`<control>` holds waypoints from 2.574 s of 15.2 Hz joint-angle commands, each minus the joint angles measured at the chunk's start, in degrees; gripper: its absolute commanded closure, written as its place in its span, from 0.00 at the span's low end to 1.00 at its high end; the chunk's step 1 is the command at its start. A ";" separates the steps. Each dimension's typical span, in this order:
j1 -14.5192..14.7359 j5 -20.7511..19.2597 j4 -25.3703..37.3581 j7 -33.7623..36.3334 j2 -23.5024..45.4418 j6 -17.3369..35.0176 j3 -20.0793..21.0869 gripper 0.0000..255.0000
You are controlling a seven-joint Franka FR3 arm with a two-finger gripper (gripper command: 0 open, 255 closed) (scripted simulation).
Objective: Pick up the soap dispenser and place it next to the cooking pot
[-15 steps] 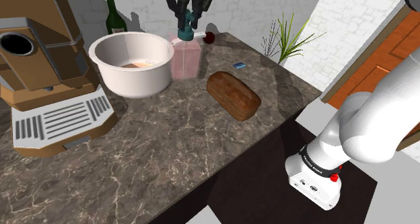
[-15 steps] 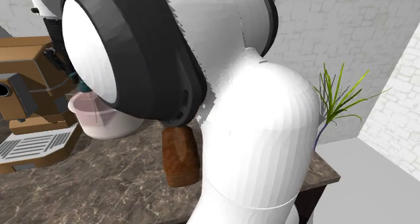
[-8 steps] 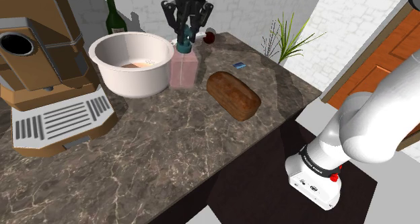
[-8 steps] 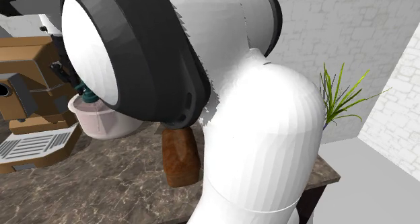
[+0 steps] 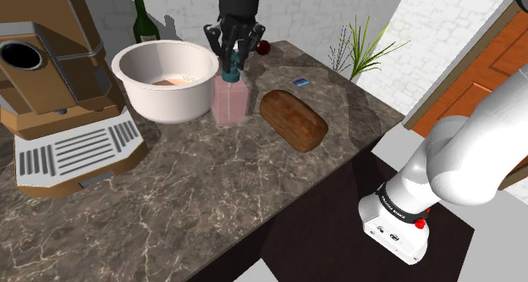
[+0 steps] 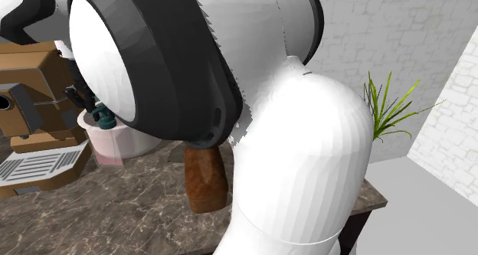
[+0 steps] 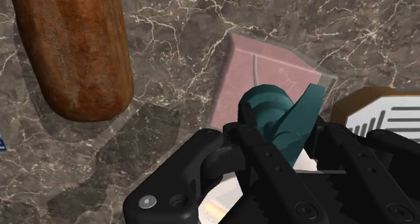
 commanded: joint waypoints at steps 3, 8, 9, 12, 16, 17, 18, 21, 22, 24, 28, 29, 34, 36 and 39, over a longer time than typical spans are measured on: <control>-0.03 0.06 -3.43 -0.22 -0.12 3.36 -0.03 1.00; 0.01 0.02 -6.89 -0.25 0.23 7.16 0.02 1.00; 0.02 0.00 -7.54 -0.25 0.34 7.92 0.04 1.00; 0.05 -0.08 -9.42 -0.24 0.74 10.19 0.08 1.00; 0.10 -0.23 -11.75 -0.18 1.44 13.20 0.14 1.00; 0.11 -0.28 -12.30 -0.16 1.65 13.95 0.16 1.00; 0.12 -0.33 -12.84 -0.13 1.87 14.70 0.17 1.00; 0.15 -0.52 -14.37 -0.04 2.60 16.94 0.21 1.00; 0.17 -0.59 -14.86 0.00 2.87 17.69 0.22 1.00; 0.19 -0.74 -15.80 0.08 3.44 19.18 0.25 1.00; 0.24 -1.01 -17.16 0.24 4.41 21.49 0.27 1.00; 0.24 -1.02 -17.16 0.24 4.42 21.49 0.27 1.00; 0.24 -1.02 -17.16 0.24 4.42 21.49 0.27 1.00; 0.24 -1.02 -17.15 0.24 4.42 21.48 0.27 0.00; 0.24 -1.02 -17.16 0.24 4.42 21.49 0.27 0.00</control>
